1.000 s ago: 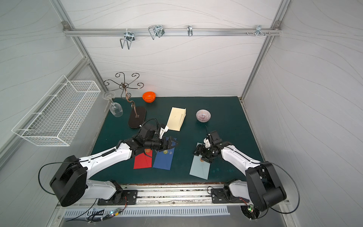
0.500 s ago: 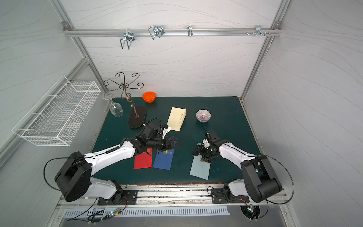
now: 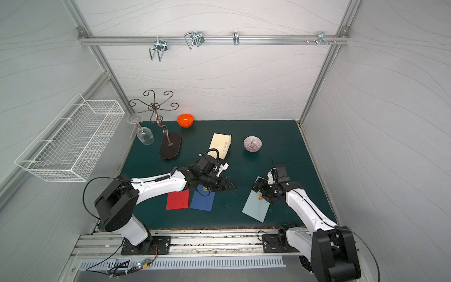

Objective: Open the envelope
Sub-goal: Adjust the envelope at the center of the board.

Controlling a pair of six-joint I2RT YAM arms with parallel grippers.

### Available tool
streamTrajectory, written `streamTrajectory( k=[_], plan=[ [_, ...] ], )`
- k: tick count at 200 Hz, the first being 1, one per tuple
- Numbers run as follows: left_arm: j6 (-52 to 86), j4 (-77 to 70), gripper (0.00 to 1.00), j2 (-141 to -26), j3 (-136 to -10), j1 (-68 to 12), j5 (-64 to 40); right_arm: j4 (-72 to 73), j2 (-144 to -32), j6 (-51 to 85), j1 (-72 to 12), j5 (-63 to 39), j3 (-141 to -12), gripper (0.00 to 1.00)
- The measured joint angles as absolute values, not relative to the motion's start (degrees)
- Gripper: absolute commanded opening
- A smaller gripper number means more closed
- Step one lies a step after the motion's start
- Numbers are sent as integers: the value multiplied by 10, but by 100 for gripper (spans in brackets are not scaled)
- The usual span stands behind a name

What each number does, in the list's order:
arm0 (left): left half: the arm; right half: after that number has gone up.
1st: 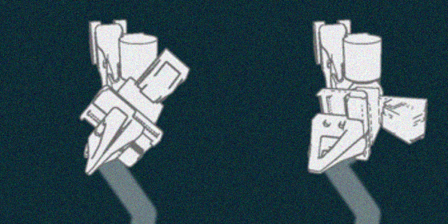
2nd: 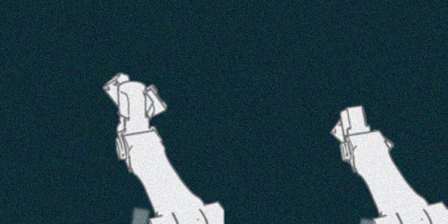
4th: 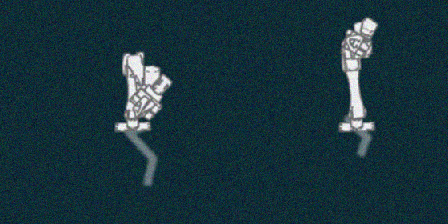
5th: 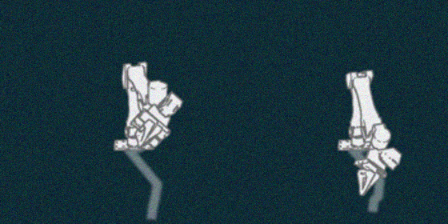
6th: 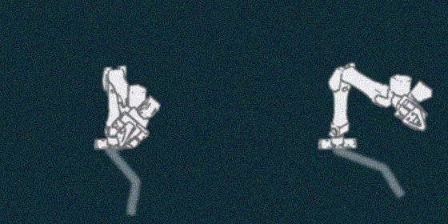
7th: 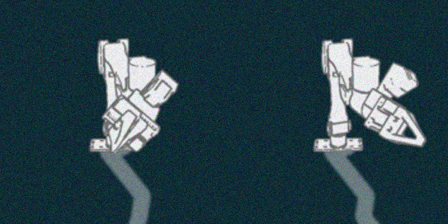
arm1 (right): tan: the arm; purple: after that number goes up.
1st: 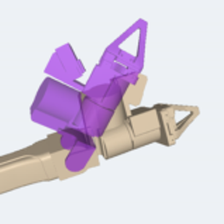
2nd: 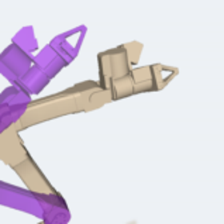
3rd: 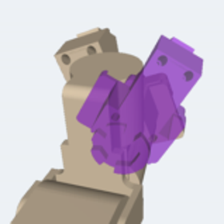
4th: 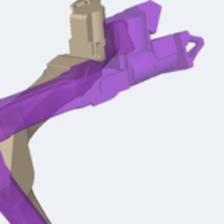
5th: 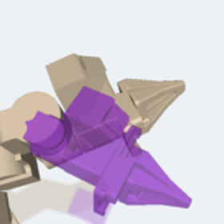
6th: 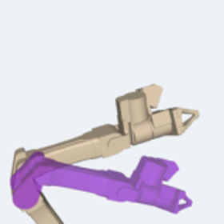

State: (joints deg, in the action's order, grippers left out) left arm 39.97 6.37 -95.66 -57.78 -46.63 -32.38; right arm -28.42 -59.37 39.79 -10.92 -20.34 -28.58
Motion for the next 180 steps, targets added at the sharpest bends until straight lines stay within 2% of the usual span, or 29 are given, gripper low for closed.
streamTrajectory(
  k=[40, 122, 180],
  plan=[
    [394, 72, 78, -998, -613, -478, -340, -303, -574, 389, -70, -229, -263, 78],
    [392, 78, 78, -1028, -639, -489, -359, -351, -584, 389, -32, -191, -263, 80],
    [392, 84, 77, -1029, -639, -489, -358, -331, -622, 374, -27, -222, -263, 80]
  ],
)
